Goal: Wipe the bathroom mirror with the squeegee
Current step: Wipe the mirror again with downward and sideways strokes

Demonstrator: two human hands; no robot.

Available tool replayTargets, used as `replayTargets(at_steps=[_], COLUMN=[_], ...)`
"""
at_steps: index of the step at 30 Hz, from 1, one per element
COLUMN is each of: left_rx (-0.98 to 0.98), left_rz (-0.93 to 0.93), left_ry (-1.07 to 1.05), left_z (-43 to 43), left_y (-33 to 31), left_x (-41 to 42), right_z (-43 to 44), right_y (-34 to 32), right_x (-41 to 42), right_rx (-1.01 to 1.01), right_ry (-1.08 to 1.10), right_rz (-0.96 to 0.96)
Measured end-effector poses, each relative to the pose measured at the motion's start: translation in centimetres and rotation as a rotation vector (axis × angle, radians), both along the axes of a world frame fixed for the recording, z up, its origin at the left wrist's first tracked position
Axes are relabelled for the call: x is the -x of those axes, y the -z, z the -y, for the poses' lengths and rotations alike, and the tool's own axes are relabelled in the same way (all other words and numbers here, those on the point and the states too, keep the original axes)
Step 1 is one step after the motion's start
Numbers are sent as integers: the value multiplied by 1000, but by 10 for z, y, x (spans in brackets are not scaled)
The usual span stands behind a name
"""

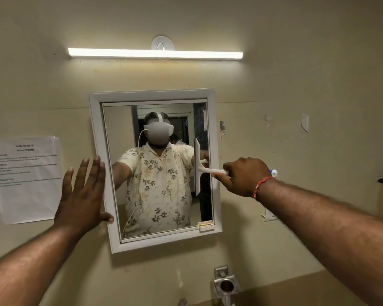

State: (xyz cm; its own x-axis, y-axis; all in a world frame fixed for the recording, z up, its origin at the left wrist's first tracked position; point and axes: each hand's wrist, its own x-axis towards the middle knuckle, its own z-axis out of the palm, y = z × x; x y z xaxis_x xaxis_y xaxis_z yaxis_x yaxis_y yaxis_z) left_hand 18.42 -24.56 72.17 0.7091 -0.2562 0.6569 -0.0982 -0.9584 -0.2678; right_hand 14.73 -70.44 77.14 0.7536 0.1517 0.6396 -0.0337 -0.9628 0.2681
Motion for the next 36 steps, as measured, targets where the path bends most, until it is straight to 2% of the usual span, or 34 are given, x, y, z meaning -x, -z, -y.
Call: replayTargets(at_steps=[6,16,24,36], left_rx=[12,-18,-26,-42], left_rz=[-8,-33,-42,-23], left_ry=[8,-44,-67,-80], left_z=[1,-8,-8,-9], left_y=[10,51,78,88], left_x=[-1,4,4,-7], right_z=[-11,-121,-170,-204], right_y=[11,56,102,122], right_x=[-3,-25,-48,-53], right_rx=[9,67,45,2], right_ry=[-149,-388,-460,-486], right_rz=[84,106,146,137])
